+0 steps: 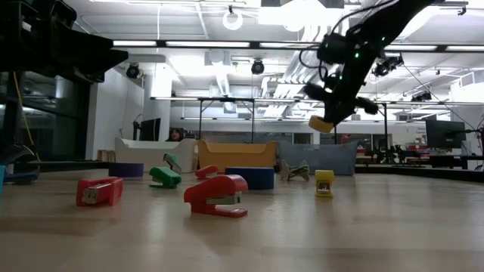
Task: Pick and place Stapler, Stapler remover, tape
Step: Put the yellow tape into the gray bin
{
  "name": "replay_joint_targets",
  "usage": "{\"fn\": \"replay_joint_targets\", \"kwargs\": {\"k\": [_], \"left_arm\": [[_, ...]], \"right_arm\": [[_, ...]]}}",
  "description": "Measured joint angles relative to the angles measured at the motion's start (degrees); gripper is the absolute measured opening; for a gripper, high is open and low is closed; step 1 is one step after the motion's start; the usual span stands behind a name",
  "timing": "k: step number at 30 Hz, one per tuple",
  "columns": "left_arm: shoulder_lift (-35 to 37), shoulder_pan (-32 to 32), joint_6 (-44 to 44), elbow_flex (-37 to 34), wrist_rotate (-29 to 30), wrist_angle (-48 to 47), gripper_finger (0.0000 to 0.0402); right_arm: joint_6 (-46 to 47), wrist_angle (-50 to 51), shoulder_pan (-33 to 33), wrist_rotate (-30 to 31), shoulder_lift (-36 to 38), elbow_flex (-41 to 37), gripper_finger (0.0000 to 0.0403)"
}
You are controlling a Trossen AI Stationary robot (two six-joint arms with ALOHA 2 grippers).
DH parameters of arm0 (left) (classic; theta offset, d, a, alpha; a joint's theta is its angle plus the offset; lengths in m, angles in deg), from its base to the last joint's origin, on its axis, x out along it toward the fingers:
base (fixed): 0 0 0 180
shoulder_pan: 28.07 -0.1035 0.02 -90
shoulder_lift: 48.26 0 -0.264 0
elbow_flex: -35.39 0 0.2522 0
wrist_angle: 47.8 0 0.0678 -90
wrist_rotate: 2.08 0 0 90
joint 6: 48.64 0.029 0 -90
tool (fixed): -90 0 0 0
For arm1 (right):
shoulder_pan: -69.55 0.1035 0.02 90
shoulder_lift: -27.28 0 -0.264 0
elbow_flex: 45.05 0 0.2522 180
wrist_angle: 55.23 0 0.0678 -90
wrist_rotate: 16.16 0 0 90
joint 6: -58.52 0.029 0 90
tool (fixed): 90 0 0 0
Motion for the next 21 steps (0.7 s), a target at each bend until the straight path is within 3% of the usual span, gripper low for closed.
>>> {"fn": "replay_joint_targets", "kwargs": {"k": [12, 21], "left_arm": [[0.0, 0.0, 0.0, 0.0, 0.0, 0.0, 0.0221], [0.0, 0.0, 0.0, 0.0, 0.0, 0.0, 0.0221]], "right_arm": [[0.8, -3.0, -4.6, -1.5, -10.0, 0.0, 0.0044], [-0.6, -4.3, -5.2, -3.7, -11.3, 0.0, 0.0047]]}}
